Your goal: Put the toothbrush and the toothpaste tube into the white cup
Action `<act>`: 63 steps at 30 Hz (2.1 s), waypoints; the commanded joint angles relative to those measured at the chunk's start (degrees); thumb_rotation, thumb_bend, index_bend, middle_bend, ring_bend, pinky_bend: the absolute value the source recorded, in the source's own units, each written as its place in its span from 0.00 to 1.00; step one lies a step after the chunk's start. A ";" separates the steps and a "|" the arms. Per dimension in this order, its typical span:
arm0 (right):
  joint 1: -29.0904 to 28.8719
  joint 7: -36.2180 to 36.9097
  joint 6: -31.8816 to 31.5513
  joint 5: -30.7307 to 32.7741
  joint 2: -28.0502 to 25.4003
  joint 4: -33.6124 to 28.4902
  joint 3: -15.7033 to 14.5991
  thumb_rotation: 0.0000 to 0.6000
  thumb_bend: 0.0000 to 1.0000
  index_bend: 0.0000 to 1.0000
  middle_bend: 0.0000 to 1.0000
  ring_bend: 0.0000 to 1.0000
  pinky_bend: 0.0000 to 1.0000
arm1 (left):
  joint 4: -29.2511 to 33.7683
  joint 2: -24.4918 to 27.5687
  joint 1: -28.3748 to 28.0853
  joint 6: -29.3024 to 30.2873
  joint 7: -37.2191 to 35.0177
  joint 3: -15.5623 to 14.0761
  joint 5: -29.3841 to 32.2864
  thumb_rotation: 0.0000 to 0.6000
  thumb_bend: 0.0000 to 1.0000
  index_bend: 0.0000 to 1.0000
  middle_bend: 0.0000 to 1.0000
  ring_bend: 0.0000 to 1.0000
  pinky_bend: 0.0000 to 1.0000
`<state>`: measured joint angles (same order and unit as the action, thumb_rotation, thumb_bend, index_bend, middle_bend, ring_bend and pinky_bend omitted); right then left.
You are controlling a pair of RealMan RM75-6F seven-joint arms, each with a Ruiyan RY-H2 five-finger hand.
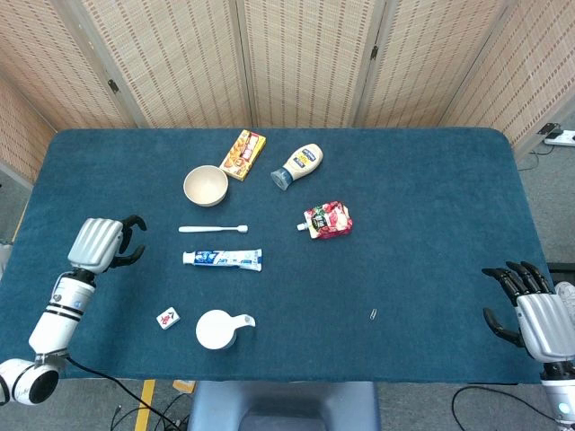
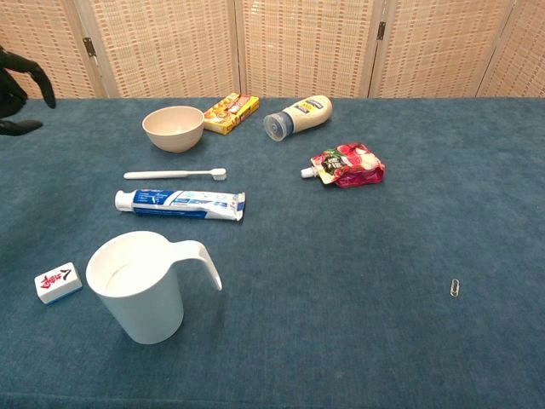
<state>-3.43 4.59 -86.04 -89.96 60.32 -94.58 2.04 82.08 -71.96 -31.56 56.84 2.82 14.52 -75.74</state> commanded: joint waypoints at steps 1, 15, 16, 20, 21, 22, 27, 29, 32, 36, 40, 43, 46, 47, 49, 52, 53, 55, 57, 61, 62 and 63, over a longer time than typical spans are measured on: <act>0.10 0.16 -0.04 0.16 -0.02 0.14 -0.02 1.00 0.28 0.25 0.28 0.14 0.12 | -5.15 -3.26 -6.16 -8.95 2.32 0.22 4.42 1.00 0.39 0.40 0.85 0.76 0.78; 0.09 1.64 0.48 1.26 0.31 1.83 0.19 1.00 0.28 0.25 0.28 0.14 0.12 | -12.10 -9.66 -15.23 -20.08 7.85 -1.12 13.07 1.00 0.40 0.34 0.87 0.77 0.78; 0.10 1.79 0.45 1.27 0.30 1.92 0.20 1.00 0.28 0.25 0.28 0.14 0.12 | -12.91 -10.38 -15.94 -20.45 8.27 -0.93 14.19 1.00 0.41 0.34 0.87 0.77 0.78; 0.23 2.17 0.48 1.55 0.27 2.27 0.19 1.00 0.28 0.25 0.28 0.14 0.12 | -16.31 -13.24 -17.87 -20.67 9.92 -0.67 17.32 1.00 0.46 0.33 0.88 0.78 0.79; 0.25 2.26 0.49 1.62 0.28 2.35 0.20 1.00 0.28 0.25 0.28 0.14 0.12 | -17.01 -13.85 -18.25 -20.90 10.15 -0.63 18.14 1.00 0.46 0.34 0.89 0.79 0.79; 0.27 2.32 0.50 1.68 0.30 2.43 0.21 1.00 0.28 0.25 0.28 0.14 0.12 | -17.72 -14.46 -18.64 -21.11 10.35 -0.60 18.85 1.00 0.46 0.34 0.89 0.79 0.79; 0.27 2.58 0.47 1.71 0.27 2.64 0.26 1.00 0.28 0.25 0.28 0.14 0.12 | -22.50 -17.76 -20.67 -22.37 12.12 -1.10 22.11 1.00 0.46 0.36 0.90 0.79 0.79; 0.34 2.64 0.39 1.80 0.23 2.67 0.29 1.00 0.28 0.25 0.28 0.14 0.12 | -24.21 -18.82 -21.37 -23.04 12.61 -1.29 23.35 1.00 0.46 0.36 0.90 0.79 0.80; 0.43 2.61 0.42 2.02 0.16 2.69 0.29 1.00 0.28 0.25 0.28 0.14 0.12 | -26.65 -20.30 -22.21 -23.75 13.28 -1.67 24.64 1.00 0.46 0.36 0.90 0.80 0.80; 0.50 2.52 0.45 2.20 0.14 2.66 0.33 1.00 0.28 0.25 0.28 0.14 0.12 | -29.61 -22.18 -23.08 -24.43 13.79 -1.95 26.08 1.00 0.46 0.38 0.90 0.80 0.80; 0.57 2.40 0.44 2.35 0.15 2.61 0.36 1.00 0.28 0.25 0.28 0.14 0.12 | -32.18 -24.10 -23.54 -23.96 13.64 -1.81 26.66 1.00 0.45 0.40 0.91 0.80 0.80; 0.68 2.36 0.36 2.55 0.11 2.58 0.41 1.00 0.28 0.25 0.28 0.14 0.12 | -33.79 -25.26 -23.82 -23.90 13.40 -1.73 26.71 1.00 0.44 0.41 0.91 0.81 0.81; 0.78 2.28 0.32 2.67 0.07 2.53 0.42 1.00 0.28 0.25 0.28 0.14 0.12 | -35.53 -26.41 -24.21 -24.31 13.70 -1.88 26.91 1.00 0.44 0.41 0.91 0.81 0.81; 0.81 2.27 0.27 2.68 0.08 2.53 0.43 1.00 0.28 0.25 0.28 0.14 0.12 | -36.06 -26.78 -24.38 -24.73 13.68 -1.82 27.16 1.00 0.44 0.41 0.91 0.81 0.81; 0.87 2.23 0.27 2.74 0.09 2.52 0.43 1.00 0.28 0.25 0.28 0.14 0.12 | -36.54 -27.19 -24.63 -25.43 13.46 -1.68 27.44 1.00 0.44 0.41 0.91 0.81 0.81; 0.97 2.20 0.20 2.85 0.06 2.51 0.45 1.00 0.28 0.25 0.28 0.14 0.12 | -36.46 -27.40 -24.84 -25.61 13.40 -2.04 26.56 1.00 0.44 0.42 0.91 0.81 0.81; 1.02 2.20 0.19 2.92 0.05 2.51 0.45 1.00 0.28 0.25 0.28 0.14 0.12 | -36.11 -27.37 -24.83 -25.50 13.32 -2.21 26.06 1.00 0.44 0.42 0.91 0.81 0.81; 1.05 2.20 0.20 2.97 0.06 2.54 0.45 1.00 0.28 0.25 0.28 0.14 0.12 | -35.41 -27.22 -24.78 -25.24 13.13 -2.38 25.36 1.00 0.44 0.43 0.91 0.81 0.81; 1.01 2.21 0.26 2.93 0.11 2.57 0.46 1.00 0.28 0.25 0.28 0.14 0.12 | -34.51 -26.98 -24.71 -24.72 12.81 -2.45 24.53 1.00 0.44 0.44 0.91 0.81 0.81; 1.02 2.25 0.27 2.93 0.22 2.70 0.50 1.00 0.28 0.25 0.28 0.14 0.12 | -33.15 -26.68 -24.49 -23.72 11.85 -2.51 22.91 1.00 0.44 0.47 0.91 0.81 0.81; 1.03 2.27 0.30 2.98 0.24 2.74 0.50 1.00 0.28 0.25 0.28 0.14 0.12 | -33.24 -26.77 -24.49 -23.51 11.82 -2.59 22.59 1.00 0.44 0.48 0.91 0.81 0.81; 1.04 2.27 0.33 3.01 0.26 2.78 0.50 1.00 0.28 0.25 0.28 0.14 0.12 | -33.48 -26.97 -24.49 -23.33 11.83 -2.65 22.40 1.00 0.43 0.49 0.91 0.81 0.81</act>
<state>-2.39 6.86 -85.71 -86.95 60.58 -91.79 2.54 48.71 -98.82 -56.08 33.36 14.74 11.96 -53.19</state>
